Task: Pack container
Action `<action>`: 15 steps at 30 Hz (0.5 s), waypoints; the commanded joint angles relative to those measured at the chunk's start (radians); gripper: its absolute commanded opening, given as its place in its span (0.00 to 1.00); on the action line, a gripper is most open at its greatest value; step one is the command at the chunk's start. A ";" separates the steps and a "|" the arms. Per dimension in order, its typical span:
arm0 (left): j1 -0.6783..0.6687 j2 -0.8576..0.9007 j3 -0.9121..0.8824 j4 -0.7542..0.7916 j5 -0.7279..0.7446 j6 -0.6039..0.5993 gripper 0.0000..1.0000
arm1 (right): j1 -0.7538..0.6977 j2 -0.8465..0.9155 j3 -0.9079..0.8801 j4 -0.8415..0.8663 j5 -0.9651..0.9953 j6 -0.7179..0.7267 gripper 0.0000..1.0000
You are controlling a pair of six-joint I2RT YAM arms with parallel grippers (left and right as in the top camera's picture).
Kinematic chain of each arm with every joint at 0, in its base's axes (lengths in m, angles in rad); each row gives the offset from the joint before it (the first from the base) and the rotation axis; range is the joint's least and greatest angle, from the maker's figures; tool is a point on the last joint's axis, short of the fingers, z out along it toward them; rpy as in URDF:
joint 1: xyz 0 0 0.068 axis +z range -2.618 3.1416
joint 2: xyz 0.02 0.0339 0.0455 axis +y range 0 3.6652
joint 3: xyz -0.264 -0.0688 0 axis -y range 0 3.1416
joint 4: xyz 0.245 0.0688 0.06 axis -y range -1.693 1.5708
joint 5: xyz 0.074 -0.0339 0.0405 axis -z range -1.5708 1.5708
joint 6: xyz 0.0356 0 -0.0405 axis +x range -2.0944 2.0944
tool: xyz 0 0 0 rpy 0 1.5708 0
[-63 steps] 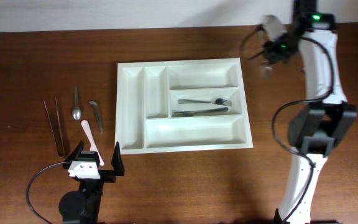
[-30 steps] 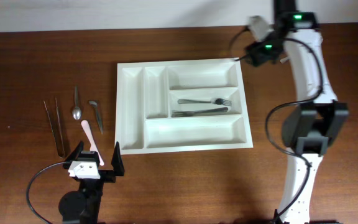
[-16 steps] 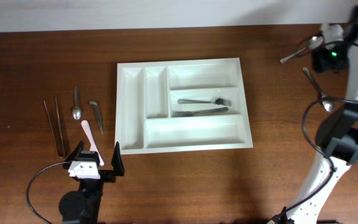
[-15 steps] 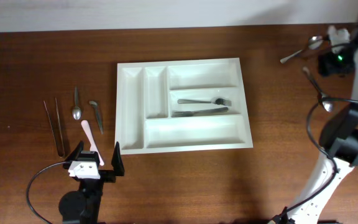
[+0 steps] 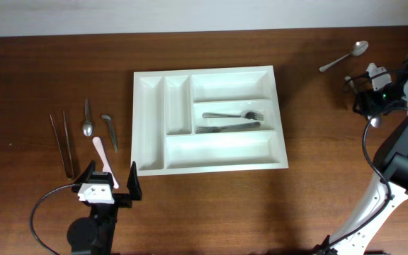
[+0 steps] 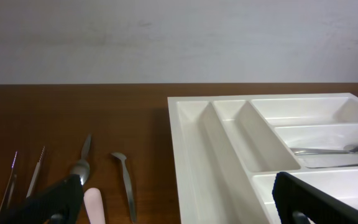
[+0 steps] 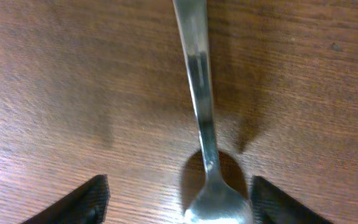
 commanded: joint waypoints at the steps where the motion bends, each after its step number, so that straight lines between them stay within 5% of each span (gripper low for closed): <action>1: -0.004 -0.008 -0.008 0.003 -0.007 -0.002 0.99 | 0.006 -0.001 -0.009 0.005 -0.034 -0.020 0.54; 3: -0.004 -0.008 -0.008 0.003 -0.007 -0.002 0.99 | 0.006 0.016 -0.009 0.002 -0.032 -0.019 0.45; 13: -0.004 -0.008 -0.008 0.003 -0.007 -0.002 0.99 | 0.006 0.102 -0.009 0.033 -0.001 0.051 0.49; 15: -0.004 -0.008 -0.008 0.003 -0.007 -0.002 0.99 | 0.006 0.105 -0.009 0.035 -0.001 0.052 0.40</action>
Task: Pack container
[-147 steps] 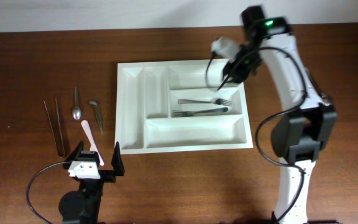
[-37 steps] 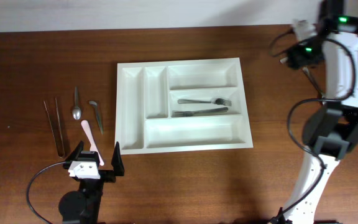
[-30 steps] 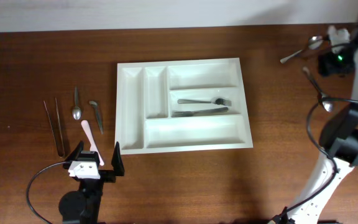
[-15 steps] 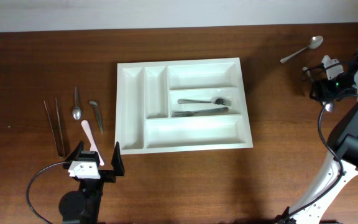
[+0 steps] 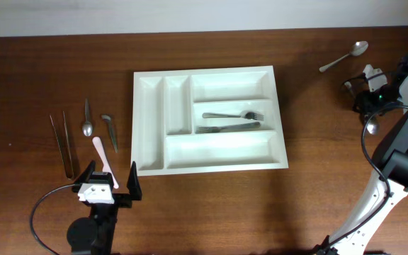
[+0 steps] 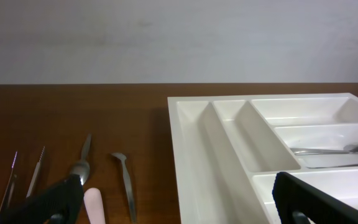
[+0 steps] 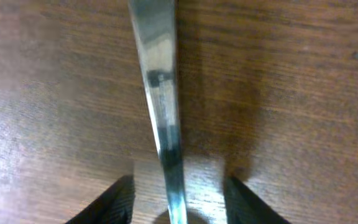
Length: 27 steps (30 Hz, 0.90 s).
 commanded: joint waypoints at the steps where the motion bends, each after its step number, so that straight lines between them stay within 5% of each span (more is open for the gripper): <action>1: -0.004 -0.008 -0.008 0.003 -0.007 -0.003 0.99 | 0.004 0.057 -0.014 -0.004 0.008 0.026 0.32; 4: -0.004 -0.008 -0.008 0.003 -0.007 -0.003 0.99 | 0.005 0.057 -0.014 -0.003 0.008 0.069 0.04; 15: -0.004 -0.008 -0.008 0.003 -0.007 -0.003 0.99 | 0.055 0.000 0.045 -0.046 -0.110 0.100 0.04; 27: -0.004 -0.008 -0.008 0.003 -0.007 -0.003 0.99 | 0.312 -0.048 0.438 -0.257 -0.260 0.019 0.04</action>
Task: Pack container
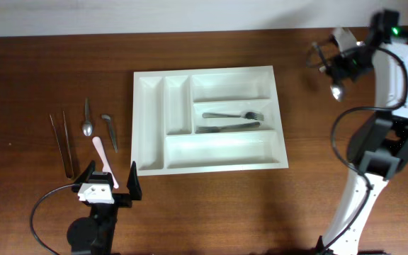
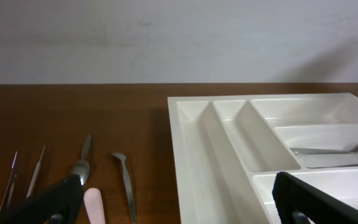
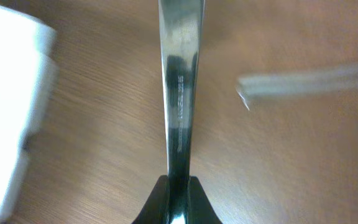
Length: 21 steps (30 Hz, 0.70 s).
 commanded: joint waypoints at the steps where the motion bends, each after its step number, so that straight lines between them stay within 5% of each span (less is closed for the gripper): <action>1: -0.004 -0.008 -0.008 0.003 -0.007 -0.002 0.99 | 0.120 -0.047 0.116 -0.040 -0.094 -0.076 0.04; 15: -0.004 -0.008 -0.008 0.002 -0.007 -0.002 0.99 | 0.476 -0.043 0.103 -0.092 -0.093 -0.454 0.04; 21: -0.004 -0.008 -0.008 0.003 -0.007 -0.002 0.99 | 0.533 -0.003 0.091 -0.082 -0.055 -0.480 0.04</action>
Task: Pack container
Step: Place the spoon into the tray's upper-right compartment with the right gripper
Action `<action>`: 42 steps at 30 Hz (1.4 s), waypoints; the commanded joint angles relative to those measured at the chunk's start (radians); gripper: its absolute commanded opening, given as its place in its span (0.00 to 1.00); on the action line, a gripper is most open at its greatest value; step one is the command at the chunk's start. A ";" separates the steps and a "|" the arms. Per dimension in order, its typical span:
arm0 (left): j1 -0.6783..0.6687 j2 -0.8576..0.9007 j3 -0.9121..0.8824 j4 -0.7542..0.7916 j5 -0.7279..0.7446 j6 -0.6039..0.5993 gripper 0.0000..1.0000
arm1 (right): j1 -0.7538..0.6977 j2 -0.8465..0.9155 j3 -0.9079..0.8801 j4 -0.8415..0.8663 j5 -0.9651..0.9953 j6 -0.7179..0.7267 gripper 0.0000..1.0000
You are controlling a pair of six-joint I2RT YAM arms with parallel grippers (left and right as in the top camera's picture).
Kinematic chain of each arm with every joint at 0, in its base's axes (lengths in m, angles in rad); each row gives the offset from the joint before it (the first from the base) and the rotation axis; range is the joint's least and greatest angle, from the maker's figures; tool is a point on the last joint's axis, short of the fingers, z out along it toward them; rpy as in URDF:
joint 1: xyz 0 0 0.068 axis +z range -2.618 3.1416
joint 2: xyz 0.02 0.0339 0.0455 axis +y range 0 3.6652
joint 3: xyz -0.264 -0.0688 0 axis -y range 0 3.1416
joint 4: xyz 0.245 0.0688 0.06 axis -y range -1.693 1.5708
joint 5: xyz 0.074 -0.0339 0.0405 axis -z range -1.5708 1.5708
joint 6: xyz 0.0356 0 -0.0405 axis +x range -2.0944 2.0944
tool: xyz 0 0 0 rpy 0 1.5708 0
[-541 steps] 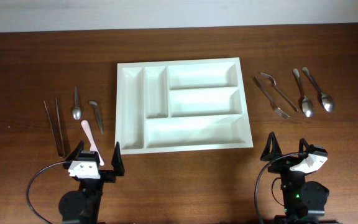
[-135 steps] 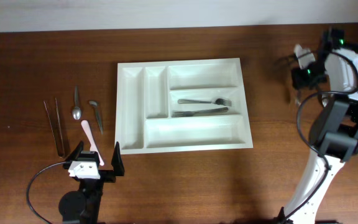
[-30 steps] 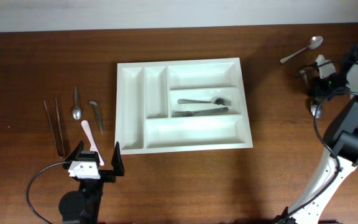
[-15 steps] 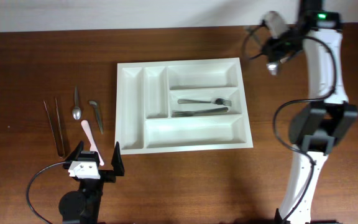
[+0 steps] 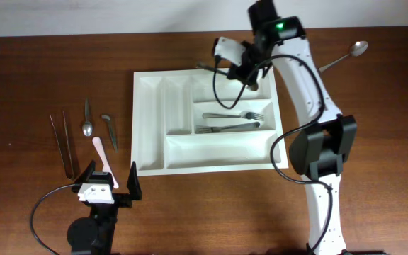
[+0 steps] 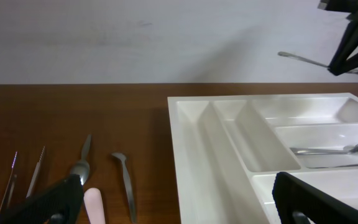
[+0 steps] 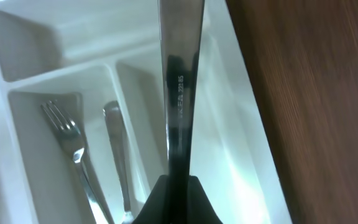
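Note:
A white cutlery tray (image 5: 139, 120) sits mid-table with two forks (image 5: 232, 115) in its right middle slots. My right gripper (image 5: 244, 68) is shut on a steel spoon (image 5: 207, 66) and hangs over the tray's back right compartment. In the right wrist view the spoon handle (image 7: 180, 93) runs straight out from the gripper (image 7: 179, 186), above the compartment and beside the forks (image 7: 73, 149). My left gripper (image 5: 108, 180) stands open near the front left edge, empty; in its own view the left gripper (image 6: 182, 202) faces the tray (image 6: 194, 149).
A second spoon (image 5: 346, 55) lies at the back right of the table. Left of the tray lie a pink-handled tool (image 5: 105, 161), a small spoon (image 5: 86, 119), a bent metal tool (image 5: 110, 131) and two thin metal rods (image 5: 61, 142).
My right gripper, still shut on the spoon, was over bare table at the back right and is now over the tray's back right compartment. The left arm has not moved.
My right gripper stood open around a spoon lying at the table's right side, then had its fingers closer about the handle. It later held the spoon lifted at the back right, and now holds it above the tray. The left gripper stayed open throughout.

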 commanded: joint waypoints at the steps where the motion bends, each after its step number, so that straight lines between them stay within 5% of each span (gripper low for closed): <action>1: -0.004 -0.008 -0.008 0.003 -0.007 -0.002 0.99 | 0.004 0.018 -0.008 0.004 0.016 -0.054 0.04; 31: -0.004 -0.008 -0.008 0.003 -0.007 -0.002 0.99 | -0.052 0.113 -0.013 0.030 0.023 -0.053 0.06; 32: -0.004 -0.008 -0.008 0.003 -0.007 -0.002 0.99 | -0.055 0.113 -0.013 0.030 0.023 -0.053 0.09; 34: -0.004 -0.008 -0.008 0.003 -0.007 -0.002 0.99 | -0.064 0.113 -0.013 0.030 0.021 -0.045 0.51; 36: -0.004 -0.008 -0.008 0.003 -0.007 -0.002 0.99 | -0.066 0.113 -0.013 0.032 0.019 -0.025 0.70; 42: -0.004 -0.008 -0.008 0.003 -0.007 -0.002 0.99 | -0.067 0.100 -0.002 0.104 0.019 0.181 0.88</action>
